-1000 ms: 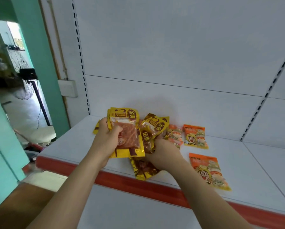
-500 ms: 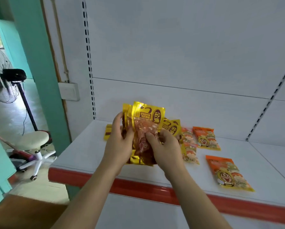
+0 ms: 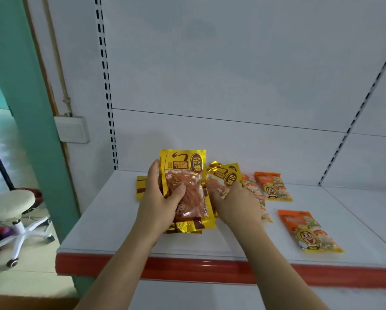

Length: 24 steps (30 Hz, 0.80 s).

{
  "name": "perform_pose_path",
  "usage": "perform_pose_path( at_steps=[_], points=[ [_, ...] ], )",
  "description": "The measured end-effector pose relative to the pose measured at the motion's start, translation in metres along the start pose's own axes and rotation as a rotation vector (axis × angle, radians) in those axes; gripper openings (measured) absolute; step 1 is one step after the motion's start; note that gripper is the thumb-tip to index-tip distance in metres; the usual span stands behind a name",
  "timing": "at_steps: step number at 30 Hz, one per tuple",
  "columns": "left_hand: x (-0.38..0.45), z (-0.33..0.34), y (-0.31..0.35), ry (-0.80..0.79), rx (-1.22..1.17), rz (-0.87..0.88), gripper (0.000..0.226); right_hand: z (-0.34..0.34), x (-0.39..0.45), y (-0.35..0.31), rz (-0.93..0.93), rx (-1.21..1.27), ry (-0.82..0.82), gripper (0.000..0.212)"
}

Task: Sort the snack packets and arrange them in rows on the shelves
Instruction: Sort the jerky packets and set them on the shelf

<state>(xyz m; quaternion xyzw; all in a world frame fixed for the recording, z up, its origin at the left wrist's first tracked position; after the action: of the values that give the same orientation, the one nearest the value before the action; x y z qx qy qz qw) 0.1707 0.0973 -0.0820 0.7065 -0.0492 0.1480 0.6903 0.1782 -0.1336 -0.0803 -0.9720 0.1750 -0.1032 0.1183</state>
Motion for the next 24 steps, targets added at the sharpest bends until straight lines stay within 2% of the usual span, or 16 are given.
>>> perform_pose_path(
  at_steps=[2,4,6,8,11,13,15,17,21,24],
  points=[
    [0.003,-0.001,-0.002,0.011,0.004,-0.002,0.077,0.008,0.003,-0.008,0.033,-0.072,-0.048,0.069],
    [0.005,-0.001,-0.002,0.019,0.016,0.003,0.076,0.017,0.007,-0.014,0.050,-0.078,-0.088,0.059],
    [0.008,-0.002,-0.002,0.018,0.029,-0.004,0.076,0.013,0.009,-0.015,0.040,-0.019,-0.052,0.043],
    [0.011,-0.004,-0.002,0.024,0.024,-0.004,0.078,-0.007,0.008,-0.007,0.001,0.137,0.097,0.043],
    [0.017,-0.004,-0.001,0.051,0.007,0.014,0.077,-0.055,-0.006,0.012,-0.075,0.518,0.358,0.049],
    [0.020,0.005,-0.001,0.052,-0.020,0.004,0.074,-0.067,-0.012,0.004,-0.211,0.692,0.348,0.041],
    [0.020,0.015,-0.001,0.055,-0.084,-0.019,0.067,-0.058,-0.021,-0.026,-0.421,0.606,0.233,0.033],
    [0.020,0.023,-0.003,0.046,-0.167,-0.062,0.062,-0.044,-0.032,-0.048,-0.563,0.474,0.227,0.034],
    [0.019,0.039,-0.011,-0.084,-0.362,-0.221,0.065,-0.036,-0.031,-0.050,-0.599,0.435,0.235,0.040],
    [0.020,0.037,-0.008,-0.086,-0.276,-0.155,0.065,-0.039,-0.029,-0.049,-0.657,0.439,0.230,0.040]
  ],
)
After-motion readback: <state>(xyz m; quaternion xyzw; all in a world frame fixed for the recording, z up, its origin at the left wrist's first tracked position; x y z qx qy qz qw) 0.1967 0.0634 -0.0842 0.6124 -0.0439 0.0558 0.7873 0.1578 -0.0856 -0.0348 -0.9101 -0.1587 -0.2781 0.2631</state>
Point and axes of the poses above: each hand's wrist, its own x-axis towards the middle knuckle, its own z-axis out of the palm, y = z × x, the point moved 10 cm from there along x, towards the middle knuckle, and after that the axes turned 11 degrees about -x, right-handed, at the moved point
